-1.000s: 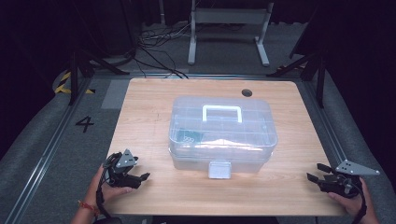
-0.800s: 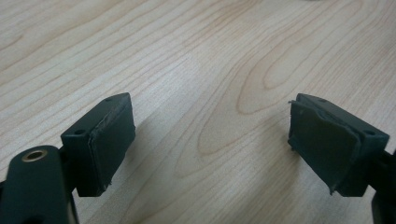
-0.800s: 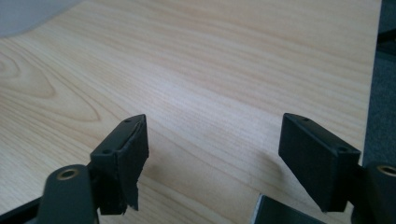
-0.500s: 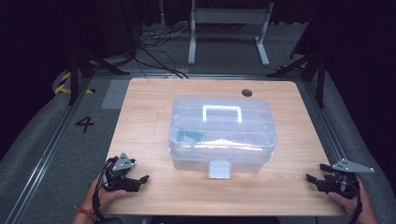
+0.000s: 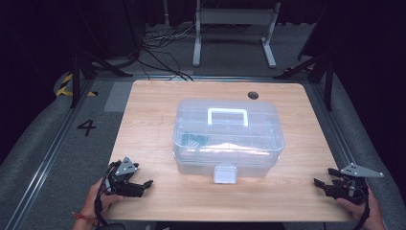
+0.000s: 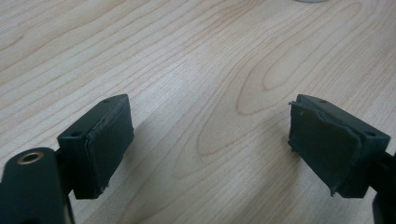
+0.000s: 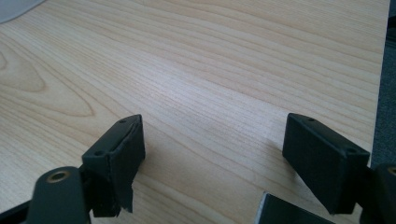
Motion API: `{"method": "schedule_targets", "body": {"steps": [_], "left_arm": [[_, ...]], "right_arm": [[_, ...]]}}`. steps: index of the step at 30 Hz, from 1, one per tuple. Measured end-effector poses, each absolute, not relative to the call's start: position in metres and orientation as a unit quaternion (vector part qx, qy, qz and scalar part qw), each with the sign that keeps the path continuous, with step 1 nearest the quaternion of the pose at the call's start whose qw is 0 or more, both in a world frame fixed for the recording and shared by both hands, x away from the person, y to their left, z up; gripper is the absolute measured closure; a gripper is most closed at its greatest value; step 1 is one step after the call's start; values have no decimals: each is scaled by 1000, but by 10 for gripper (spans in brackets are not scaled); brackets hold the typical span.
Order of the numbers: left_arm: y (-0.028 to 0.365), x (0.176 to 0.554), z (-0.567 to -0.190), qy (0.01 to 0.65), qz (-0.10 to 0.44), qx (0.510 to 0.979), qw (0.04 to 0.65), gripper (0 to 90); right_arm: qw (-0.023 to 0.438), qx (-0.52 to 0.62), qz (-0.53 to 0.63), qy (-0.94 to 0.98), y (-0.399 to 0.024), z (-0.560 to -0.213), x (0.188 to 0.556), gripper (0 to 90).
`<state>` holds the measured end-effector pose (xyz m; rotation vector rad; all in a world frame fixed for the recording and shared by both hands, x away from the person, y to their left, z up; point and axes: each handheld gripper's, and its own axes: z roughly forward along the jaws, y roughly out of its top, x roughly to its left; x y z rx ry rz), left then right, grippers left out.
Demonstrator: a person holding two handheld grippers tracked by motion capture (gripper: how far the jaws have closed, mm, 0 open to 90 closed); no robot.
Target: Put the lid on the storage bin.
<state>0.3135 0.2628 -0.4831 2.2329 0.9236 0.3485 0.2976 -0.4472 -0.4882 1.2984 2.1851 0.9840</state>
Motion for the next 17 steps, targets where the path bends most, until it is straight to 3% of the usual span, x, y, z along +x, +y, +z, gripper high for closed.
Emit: {"method": "schedule_targets", "body": {"steps": [17], "left_arm": [[260, 314, -484, 363, 131, 857, 342, 119]], "right_arm": [[208, 470, 352, 782, -447, -488, 297, 211]]}}
